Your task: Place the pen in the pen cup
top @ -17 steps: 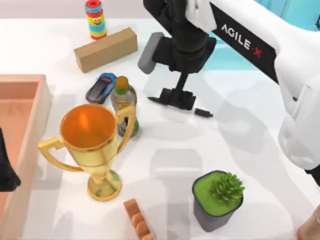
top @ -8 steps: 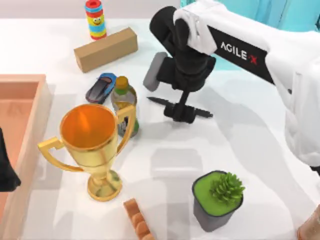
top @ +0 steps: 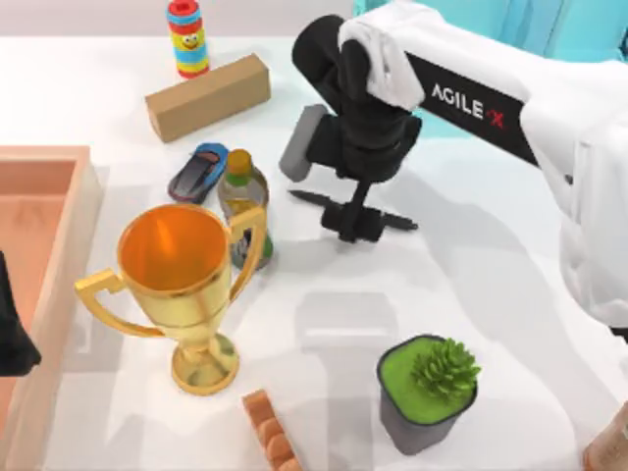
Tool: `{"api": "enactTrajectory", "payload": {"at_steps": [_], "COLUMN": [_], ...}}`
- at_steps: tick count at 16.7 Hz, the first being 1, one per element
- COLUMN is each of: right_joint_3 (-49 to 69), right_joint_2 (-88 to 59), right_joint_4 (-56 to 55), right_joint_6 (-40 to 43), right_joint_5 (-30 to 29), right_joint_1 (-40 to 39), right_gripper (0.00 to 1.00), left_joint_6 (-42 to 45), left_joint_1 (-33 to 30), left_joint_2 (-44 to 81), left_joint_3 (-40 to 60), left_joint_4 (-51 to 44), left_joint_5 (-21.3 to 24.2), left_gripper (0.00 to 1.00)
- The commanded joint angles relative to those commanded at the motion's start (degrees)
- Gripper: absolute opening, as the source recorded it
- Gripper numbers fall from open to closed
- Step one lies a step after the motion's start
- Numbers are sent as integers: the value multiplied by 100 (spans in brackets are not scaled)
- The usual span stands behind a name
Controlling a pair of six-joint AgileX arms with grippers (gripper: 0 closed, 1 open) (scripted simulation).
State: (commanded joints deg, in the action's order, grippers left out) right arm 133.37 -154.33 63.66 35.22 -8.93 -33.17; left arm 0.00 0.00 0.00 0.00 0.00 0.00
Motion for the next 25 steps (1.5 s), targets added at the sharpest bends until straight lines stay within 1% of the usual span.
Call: {"api": "enactTrajectory", "payload": {"at_steps": [10,11,18,19,20,22,25], "right_joint_3": [0,0,0,-233,-243,-356,-619], "right_joint_2": [0,0,0,497,510,697,1349], "right_joint_4": [0,0,0,326,338,532,1095], "right_joint_6": [0,0,0,-174,-182,-301,-629], "right_joint_5": [0,0,0,157,151,72,-73], "right_joint_1": [0,0,0,-13,-6,71,101], "right_gripper": [2,0,0,0,0,0,0], "left_joint_6": [0,0,0,0,0,0,0], "left_joint_1": [0,0,0,0,0,0,0], "left_joint_2": [0,0,0,0,0,0,0], "left_joint_3": [0,0,0,0,0,0,0], "left_joint_4": [0,0,0,0,0,0,0], "left_joint_5": [0,0,0,0,0,0,0], "left_gripper": [100,100,100,100,100,100,100]}}
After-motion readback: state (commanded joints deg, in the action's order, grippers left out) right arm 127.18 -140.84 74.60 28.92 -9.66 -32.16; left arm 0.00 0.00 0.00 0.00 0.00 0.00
